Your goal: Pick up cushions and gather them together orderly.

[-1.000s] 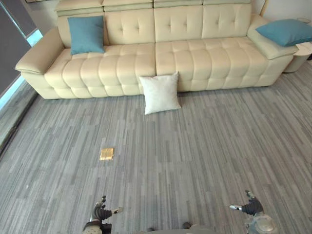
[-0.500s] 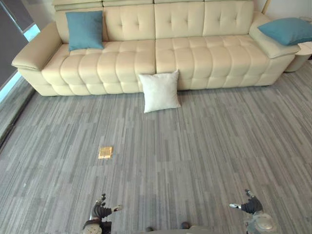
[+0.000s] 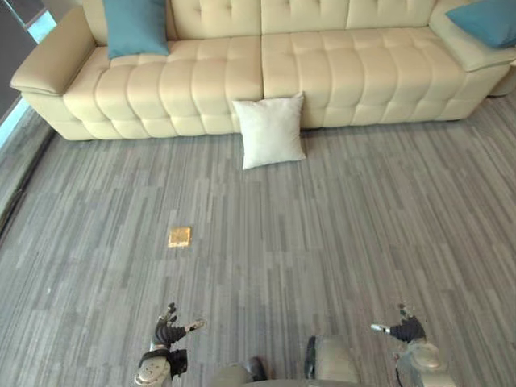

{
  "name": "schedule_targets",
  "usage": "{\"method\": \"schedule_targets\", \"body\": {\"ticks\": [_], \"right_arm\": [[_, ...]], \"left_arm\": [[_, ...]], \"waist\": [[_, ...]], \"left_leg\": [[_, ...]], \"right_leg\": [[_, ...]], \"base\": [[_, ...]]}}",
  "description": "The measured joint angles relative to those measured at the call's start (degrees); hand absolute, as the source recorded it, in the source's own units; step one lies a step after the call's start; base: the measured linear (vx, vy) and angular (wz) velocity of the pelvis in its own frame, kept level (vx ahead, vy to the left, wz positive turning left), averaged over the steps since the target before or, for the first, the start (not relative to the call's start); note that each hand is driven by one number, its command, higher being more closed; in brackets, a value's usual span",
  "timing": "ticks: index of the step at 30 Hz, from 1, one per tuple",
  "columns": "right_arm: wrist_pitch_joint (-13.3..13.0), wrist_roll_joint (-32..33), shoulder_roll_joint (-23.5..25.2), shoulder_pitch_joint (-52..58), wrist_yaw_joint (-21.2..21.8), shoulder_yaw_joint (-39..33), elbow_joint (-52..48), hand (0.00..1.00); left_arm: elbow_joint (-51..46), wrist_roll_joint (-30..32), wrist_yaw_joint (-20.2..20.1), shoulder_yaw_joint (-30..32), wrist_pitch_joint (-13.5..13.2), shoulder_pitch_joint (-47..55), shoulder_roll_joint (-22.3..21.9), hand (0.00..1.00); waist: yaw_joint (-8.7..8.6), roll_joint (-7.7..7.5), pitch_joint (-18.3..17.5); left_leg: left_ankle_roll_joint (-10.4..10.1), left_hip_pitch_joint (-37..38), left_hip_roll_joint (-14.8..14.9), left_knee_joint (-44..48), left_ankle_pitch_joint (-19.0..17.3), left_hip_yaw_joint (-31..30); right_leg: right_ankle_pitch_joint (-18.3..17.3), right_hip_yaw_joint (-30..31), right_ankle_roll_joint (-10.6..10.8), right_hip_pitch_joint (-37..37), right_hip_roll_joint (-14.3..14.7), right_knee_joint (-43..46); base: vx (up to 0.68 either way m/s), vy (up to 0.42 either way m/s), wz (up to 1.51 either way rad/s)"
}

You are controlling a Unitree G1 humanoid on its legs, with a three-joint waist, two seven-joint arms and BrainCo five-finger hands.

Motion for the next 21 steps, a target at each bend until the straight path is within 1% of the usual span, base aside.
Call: {"method": "schedule_targets", "body": {"ticks": [1,2,3,4,5,6,7,8,9,10,11,12,13,14,15,16,17,18,19,20,21], "right_arm": [[0.0,0.03,-0.1,-0.15,0.0,-0.01,-0.04,0.0],[0.01,1.03,-0.29,-0.23,0.0,-0.18,-0.07,0.0],[0.13,1.33,-0.69,-0.01,-0.04,-0.35,-0.23,0.0],[0.24,1.37,-0.91,0.29,-0.05,-0.35,-0.5,0.0],[0.39,1.36,-1.68,0.96,-0.04,-0.32,-1.21,0.0],[0.4,1.35,-1.71,0.57,-0.03,-0.3,-1.6,0.0],[0.33,1.3,-1.52,-0.03,0.02,-0.05,-2.39,0.0],[0.26,1.31,-1.45,-0.38,0.06,0.08,-3.71,0.0],[0.01,1.39,-1.38,-0.47,0.05,0.21,-4.49,0.0],[-0.13,1.51,-1.16,-0.49,0.02,0.22,-4.47,0.0],[-0.39,2.34,-0.54,-0.49,-0.14,0.21,-4.53,0.0],[-0.69,3.39,0.04,-0.38,-0.28,0.12,-4.65,0.0],[-0.7,3.77,0.39,0.04,-0.3,0.05,-5.59,0.0],[-0.72,3.77,0.41,0.11,-0.28,0.06,-5.91,0.0],[-0.88,3.78,0.36,0.06,-0.27,0.07,-6.74,0.0],[-0.91,3.78,0.33,-0.1,-0.25,0.08,-6.73,0.0],[-0.92,3.78,0.37,-0.26,-0.27,0.08,-6.73,0.0],[-1.02,3.78,0.41,0.1,-0.3,-0.37,-6.57,0.0],[-1.13,3.75,0.29,0.34,-0.38,-0.37,-6.55,0.0],[-1.21,3.71,0.46,0.64,-0.84,-0.34,-6.17,0.0],[-1.18,3.7,0.94,0.68,-1.04,-0.33,-5.9,0.0]], "left_arm": [[0.0,-0.03,0.02,-0.03,-0.03,-0.68,0.0,0.0],[0.02,-0.03,0.25,0.02,-0.03,-1.9,0.01,0.0],[0.01,-0.04,0.38,0.0,-0.11,-2.26,0.01,0.0],[0.02,-0.03,0.39,0.0,-0.15,-2.27,-0.01,0.0],[0.27,-0.03,0.39,-0.05,-0.15,-2.08,-0.83,0.0],[0.29,-0.02,0.34,-0.13,-0.19,-1.72,-1.07,0.0],[0.6,-0.03,0.25,-0.24,-0.18,-1.57,-1.2,0.0],[0.66,-0.03,0.15,-0.24,-0.13,-1.59,-1.73,0.0],[0.69,-0.02,0.01,-0.2,-0.12,-1.47,-2.25,0.0],[0.74,-0.03,-0.04,-0.21,-0.12,-1.49,-2.36,0.0],[0.72,-0.03,-0.11,-0.2,-0.12,-1.54,-2.41,0.0],[0.66,-0.03,-0.16,-0.21,-0.14,-1.53,-2.43,0.0],[0.5,-0.04,-0.26,-0.18,-0.14,-1.56,-2.47,0.0],[0.45,-0.04,-0.29,-0.17,-0.15,-1.59,-2.47,0.0],[0.46,0.01,-0.63,-0.15,-0.12,-1.56,-2.53,0.0],[0.48,0.02,-0.9,-0.12,-0.1,-1.49,-2.54,0.0],[0.53,0.04,-1.08,-0.11,-0.02,-1.56,-2.54,0.0],[0.65,0.03,-1.0,0.03,-0.01,-0.82,-3.26,0.0],[0.62,0.04,-1.0,0.0,-0.03,-0.3,-3.47,0.0],[1.01,0.03,-0.9,0.16,-0.02,0.74,-3.59,0.0],[1.87,0.06,-0.85,0.29,0.06,0.86,-3.48,0.0]], "waist": [[-0.25,0.04,0.37],[-1.17,-0.01,0.75],[-1.79,-0.37,0.71],[-1.93,-0.61,0.6],[-2.96,0.06,0.92],[-2.89,0.51,0.89],[-2.75,0.56,0.89],[-2.79,1.21,1.16],[-2.19,1.78,1.43],[-1.47,1.77,1.53],[-0.62,0.89,2.04],[-0.01,-0.12,2.53],[0.38,-0.92,2.57],[0.5,-0.95,2.62],[1.68,-1.08,2.75],[2.18,-1.08,2.75],[2.85,-1.06,2.75],[3.49,-0.94,2.76],[3.56,-0.01,2.42],[3.94,0.71,1.9],[4.25,-0.04,1.68]], "left_leg": [[-0.37,0.69,0.32,-0.41,-0.1,-0.43],[-1.53,2.21,0.65,-1.96,-0.36,-1.74],[-3.2,4.37,0.92,-3.35,-1.08,-2.8],[-4.22,5.66,1.0,-3.49,-1.67,-3.26],[-6.4,7.56,2.16,-0.44,-2.9,-4.23],[-7.17,6.99,3.59,2.69,-2.51,-3.94],[-9.74,4.33,4.94,10.39,-0.99,-3.66],[-11.61,-1.18,7.99,24.82,3.94,-3.49],[-10.68,-6.63,12.24,39.12,7.51,-2.77],[-9.05,-8.54,13.99,44.73,6.42,-1.65],[-6.57,-11.61,15.71,51.06,4.89,0.01],[-4.83,-14.58,15.7,51.99,3.8,2.13],[-3.81,-18.66,15.51,49.74,3.14,4.54],[-3.68,-19.59,15.47,48.89,3.06,4.99],[-3.67,-24.62,13.93,41.22,3.06,5.34],[-3.74,-26.38,12.81,37.42,3.11,4.51],[-4.48,-28.33,10.56,30.59,3.64,2.34],[-7.54,-28.21,6.8,14.58,7.11,-2.05],[-7.58,-27.75,6.25,8.83,9.49,-3.2],[-4.91,-27.36,5.68,6.89,18.04,-5.58],[-2.42,-27.24,5.38,8.31,20.46,-5.75]], "right_leg": [[1.43,0.0,0.1,-0.65,0.39,-3.39],[5.06,0.55,0.52,-2.27,1.34,-9.99],[8.02,2.39,0.0,-3.71,1.89,-12.88],[9.46,3.38,-0.67,-4.33,1.86,-12.32],[11.52,3.81,-3.8,-4.91,1.48,-4.63],[9.21,3.32,-4.59,-4.79,1.49,-2.27],[6.12,3.08,-5.16,-3.84,1.56,-0.26],[3.48,1.85,-5.88,-0.12,2.51,-1.12],[2.21,1.19,-6.47,5.05,4.46,-3.87],[1.95,1.2,-6.71,7.87,5.4,-5.6],[1.59,1.21,-7.23,13.74,6.28,-9.1],[1.53,1.3,-7.19,19.56,6.28,-13.21],[1.5,1.32,-7.14,23.82,6.34,-17.3],[1.47,1.34,-7.09,24.62,6.4,-18.04],[1.07,2.13,-6.43,27.57,6.51,-20.92],[0.69,2.65,-5.87,28.52,6.44,-21.7],[-0.27,3.49,-4.83,30.08,5.98,-22.56],[-1.67,4.92,-3.4,32.72,5.88,-23.56],[-2.58,5.6,-2.63,33.98,6.2,-23.89],[-5.37,7.38,-0.86,36.01,6.57,-23.39],[-6.05,8.52,-0.2,36.49,5.7,-22.97]], "base": [[0.6,-0.108,0.55],[0.59,-0.154,0.63],[0.72,-0.199,0.65],[0.79,-0.277,0.67],[0.54,-0.199,0.39],[0.66,-0.274,0.32],[0.53,-0.256,0.16],[0.79,-0.379,0.17],[0.66,-0.319,0.05],[0.74,-0.301,-0.13],[0.7,-0.23,-0.07],[0.8,-0.209,0.02],[0.44,-0.091,0.09],[0.51,-0.047,-0.13],[0.39,-0.001,-0.26],[0.6,0.029,-0.42],[0.52,0.096,-0.56],[0.53,0.133,-0.59],[0.55,0.211,-0.78],[0.45,0.201,-0.65],[0.55,0.244,-0.58]]}}
